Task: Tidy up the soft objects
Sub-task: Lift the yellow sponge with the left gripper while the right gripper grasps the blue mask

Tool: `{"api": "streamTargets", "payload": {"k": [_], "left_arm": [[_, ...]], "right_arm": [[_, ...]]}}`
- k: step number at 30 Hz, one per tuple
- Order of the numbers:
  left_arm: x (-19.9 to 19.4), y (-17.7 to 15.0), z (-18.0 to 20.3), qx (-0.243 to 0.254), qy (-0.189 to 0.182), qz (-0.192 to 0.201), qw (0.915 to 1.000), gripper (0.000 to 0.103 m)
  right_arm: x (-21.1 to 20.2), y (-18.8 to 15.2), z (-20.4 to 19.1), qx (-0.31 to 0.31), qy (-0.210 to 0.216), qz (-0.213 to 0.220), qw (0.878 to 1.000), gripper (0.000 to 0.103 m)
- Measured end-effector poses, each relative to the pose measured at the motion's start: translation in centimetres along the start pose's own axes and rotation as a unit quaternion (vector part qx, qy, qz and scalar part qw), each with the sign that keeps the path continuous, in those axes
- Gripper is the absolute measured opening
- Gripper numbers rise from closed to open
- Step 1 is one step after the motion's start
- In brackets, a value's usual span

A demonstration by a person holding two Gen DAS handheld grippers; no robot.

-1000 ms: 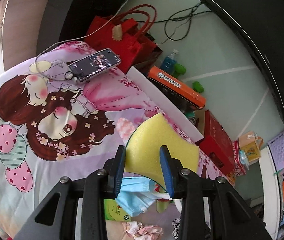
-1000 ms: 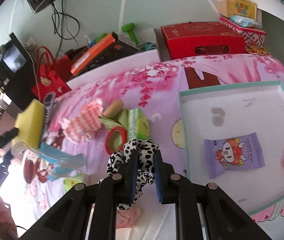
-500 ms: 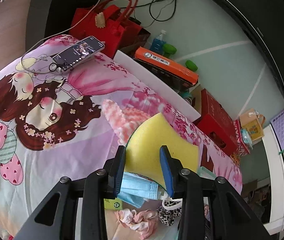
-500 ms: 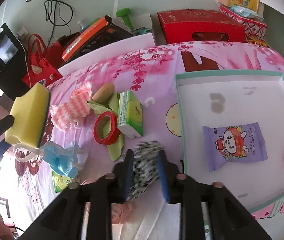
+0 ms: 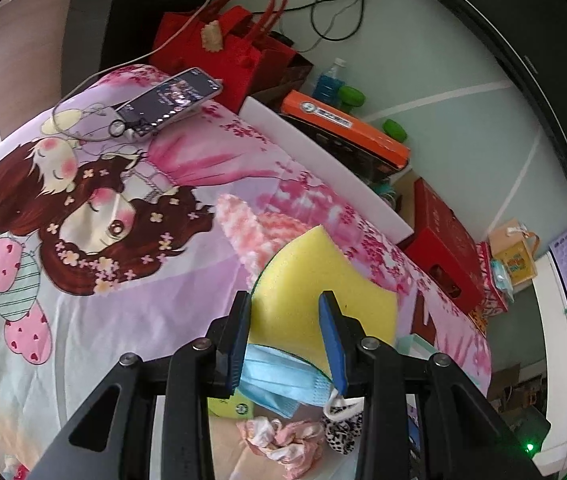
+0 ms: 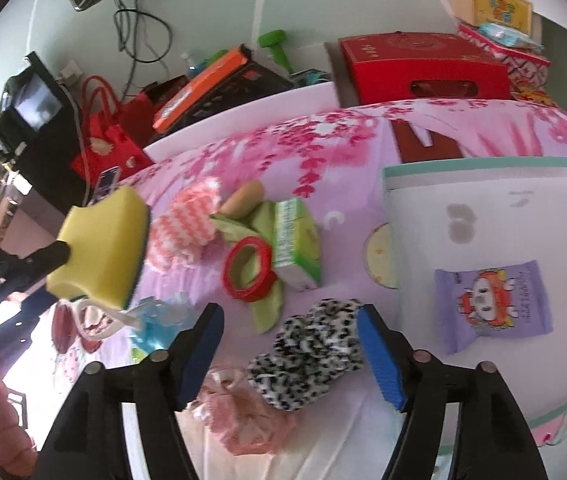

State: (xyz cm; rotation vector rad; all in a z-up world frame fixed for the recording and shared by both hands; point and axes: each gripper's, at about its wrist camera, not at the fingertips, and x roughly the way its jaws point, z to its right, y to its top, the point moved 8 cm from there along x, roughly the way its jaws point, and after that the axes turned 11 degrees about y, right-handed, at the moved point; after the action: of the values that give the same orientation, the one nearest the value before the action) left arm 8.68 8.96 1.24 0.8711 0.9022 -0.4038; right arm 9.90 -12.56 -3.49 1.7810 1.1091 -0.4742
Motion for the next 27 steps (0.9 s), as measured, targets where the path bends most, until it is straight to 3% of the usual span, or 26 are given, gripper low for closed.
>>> {"api": "streamTargets", "payload": {"k": [13,27], "left_arm": [[2.3,0.3,-4.0,-0.043,0.053,-0.022,0.9974,0.036],[4.1,0.0,-6.1,-0.071,0.069,-0.052,0.9938,0.036]], "right_arm": [[3.5,-1.7,-5.0,-0.057,0.067,-0.047,0.995,0.077],[7.5,-3.3,-9.0,-0.107,0.098,-0.087,0.986,0.077]]}}
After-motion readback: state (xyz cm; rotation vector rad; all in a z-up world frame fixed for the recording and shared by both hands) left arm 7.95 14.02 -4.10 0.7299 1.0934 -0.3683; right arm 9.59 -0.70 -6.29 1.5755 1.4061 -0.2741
